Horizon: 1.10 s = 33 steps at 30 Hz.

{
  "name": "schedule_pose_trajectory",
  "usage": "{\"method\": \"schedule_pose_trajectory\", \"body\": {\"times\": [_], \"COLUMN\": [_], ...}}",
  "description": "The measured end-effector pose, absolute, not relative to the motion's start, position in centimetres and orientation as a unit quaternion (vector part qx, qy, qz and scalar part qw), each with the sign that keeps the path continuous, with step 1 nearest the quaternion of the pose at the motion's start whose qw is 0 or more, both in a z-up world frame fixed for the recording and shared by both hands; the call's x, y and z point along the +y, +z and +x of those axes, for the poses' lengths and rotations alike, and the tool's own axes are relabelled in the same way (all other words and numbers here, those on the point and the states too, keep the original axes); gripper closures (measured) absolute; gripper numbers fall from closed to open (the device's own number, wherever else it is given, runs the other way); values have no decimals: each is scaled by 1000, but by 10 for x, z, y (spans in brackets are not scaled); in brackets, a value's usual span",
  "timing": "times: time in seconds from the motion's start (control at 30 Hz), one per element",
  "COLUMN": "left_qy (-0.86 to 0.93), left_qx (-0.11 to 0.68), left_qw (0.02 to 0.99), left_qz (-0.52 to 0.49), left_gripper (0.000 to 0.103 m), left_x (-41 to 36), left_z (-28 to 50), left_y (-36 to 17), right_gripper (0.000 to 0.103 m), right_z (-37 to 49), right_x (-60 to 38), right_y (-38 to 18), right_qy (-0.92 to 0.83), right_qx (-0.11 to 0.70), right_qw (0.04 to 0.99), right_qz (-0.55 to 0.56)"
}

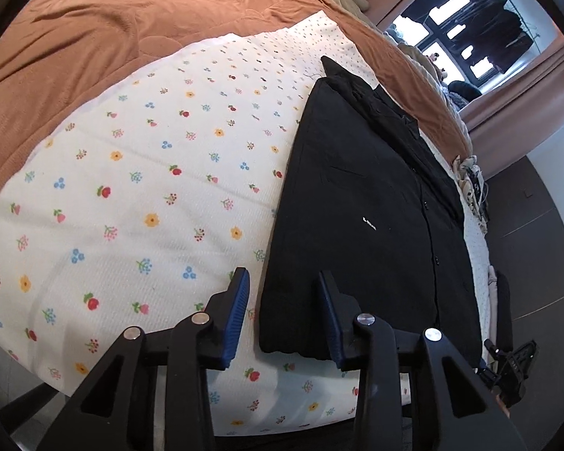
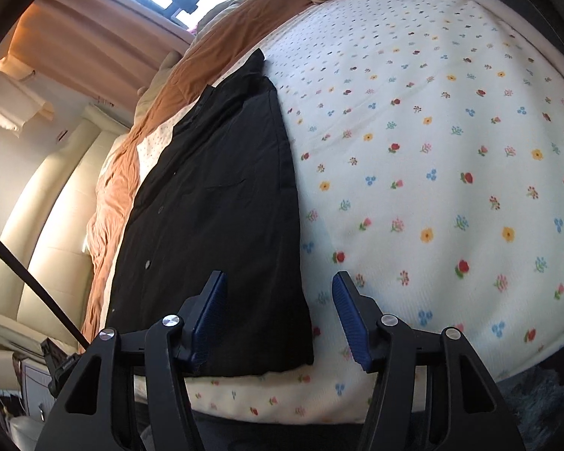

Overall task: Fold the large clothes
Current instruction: 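Close the left tool on the shirt hem while the right tool grasps the hem beside it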

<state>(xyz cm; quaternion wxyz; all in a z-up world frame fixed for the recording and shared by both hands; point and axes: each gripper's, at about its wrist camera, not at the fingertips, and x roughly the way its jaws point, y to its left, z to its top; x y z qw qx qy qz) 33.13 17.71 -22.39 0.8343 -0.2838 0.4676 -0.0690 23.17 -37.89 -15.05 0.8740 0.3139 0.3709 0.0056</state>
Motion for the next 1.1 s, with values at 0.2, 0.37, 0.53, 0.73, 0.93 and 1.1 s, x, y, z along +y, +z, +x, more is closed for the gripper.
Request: {"method": "schedule_pose_trajectory", "body": {"times": [0.2, 0.37, 0.53, 0.73, 0.93, 1.1], "left_qy": [-103, -112, -114, -113, -114, -101], "left_qx": [474, 470, 475, 481, 479, 468], "left_qw": [809, 797, 796, 796, 804, 815], "left_qz": [-333, -363, -356, -349, -333, -326], "left_gripper": [65, 65, 65, 65, 74, 94], "left_x": [180, 183, 173, 160, 147, 148], "left_z": [322, 318, 332, 352, 351, 346], "left_y": [-232, -237, -236, -238, -237, -230], "right_gripper": [47, 47, 47, 47, 78, 97], "right_z": [228, 218, 227, 243, 246, 226], "right_x": [-372, -370, -369, -362, -354, -351], "right_y": [-165, -170, -170, -167, -162, -150], "right_qy": [77, 94, 84, 61, 16, 24], "right_qx": [383, 375, 367, 368, 373, 335], "right_qw": [847, 841, 848, 857, 867, 873], "right_qz": [361, 377, 372, 355, 329, 354]}}
